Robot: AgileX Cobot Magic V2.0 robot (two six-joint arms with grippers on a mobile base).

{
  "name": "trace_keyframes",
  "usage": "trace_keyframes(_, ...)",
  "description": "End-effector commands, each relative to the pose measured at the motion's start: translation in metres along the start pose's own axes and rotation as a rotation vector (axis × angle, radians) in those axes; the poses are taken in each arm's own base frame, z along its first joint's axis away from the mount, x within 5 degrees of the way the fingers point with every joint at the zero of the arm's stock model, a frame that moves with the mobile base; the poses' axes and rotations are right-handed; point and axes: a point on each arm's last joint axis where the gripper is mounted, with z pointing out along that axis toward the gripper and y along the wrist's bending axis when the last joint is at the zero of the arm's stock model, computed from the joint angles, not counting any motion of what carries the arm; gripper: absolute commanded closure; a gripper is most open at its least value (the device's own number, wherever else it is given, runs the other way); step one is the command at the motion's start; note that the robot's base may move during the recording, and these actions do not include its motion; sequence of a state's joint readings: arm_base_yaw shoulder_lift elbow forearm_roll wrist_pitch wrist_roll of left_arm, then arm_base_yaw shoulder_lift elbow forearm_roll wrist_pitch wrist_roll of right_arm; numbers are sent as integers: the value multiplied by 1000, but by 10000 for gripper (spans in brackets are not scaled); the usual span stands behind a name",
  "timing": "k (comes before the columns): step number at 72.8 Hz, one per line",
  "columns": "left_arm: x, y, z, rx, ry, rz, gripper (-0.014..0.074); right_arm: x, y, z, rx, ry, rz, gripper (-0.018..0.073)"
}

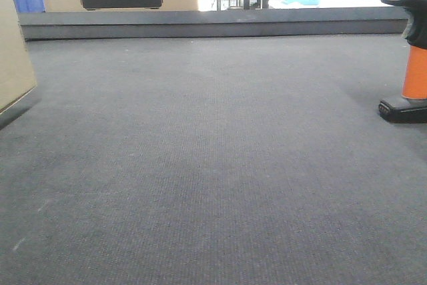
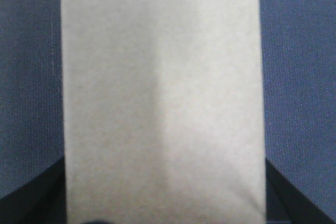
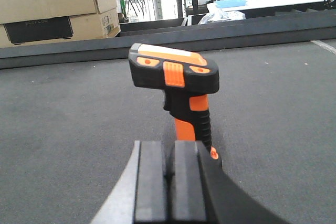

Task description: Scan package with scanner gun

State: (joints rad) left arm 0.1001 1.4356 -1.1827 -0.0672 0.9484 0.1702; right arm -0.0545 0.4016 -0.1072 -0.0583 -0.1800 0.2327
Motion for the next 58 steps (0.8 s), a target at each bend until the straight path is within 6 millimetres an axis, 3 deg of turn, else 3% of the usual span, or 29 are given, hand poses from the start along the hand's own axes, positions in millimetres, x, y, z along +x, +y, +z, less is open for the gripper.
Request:
trace_keyframes(1,-2,1,-1,-4,-25,-1,364,-2,0,-1,0,-17,-8,728)
trace_keyframes(11,-2,1,-1,-4,-25,-1,119,-2,0,-1,0,-17,-8,728)
trace_keyframes(18,-2,1,-1,-4,-25,-1,35,-2,0,-1,0,-17,-8,728)
trace_keyframes(32,-5,1,-12,-5,-41,0,27,-2,0,-1,0,-17,-8,728)
trace_keyframes(46,-11,-1,-60,-18,-181,-47,27,-2,0,-1,0,-17,-8,728)
trace_keyframes(58,-1,-5,-97,-18,-290,-114,41,-2,0,-1,0,-17,-8,728)
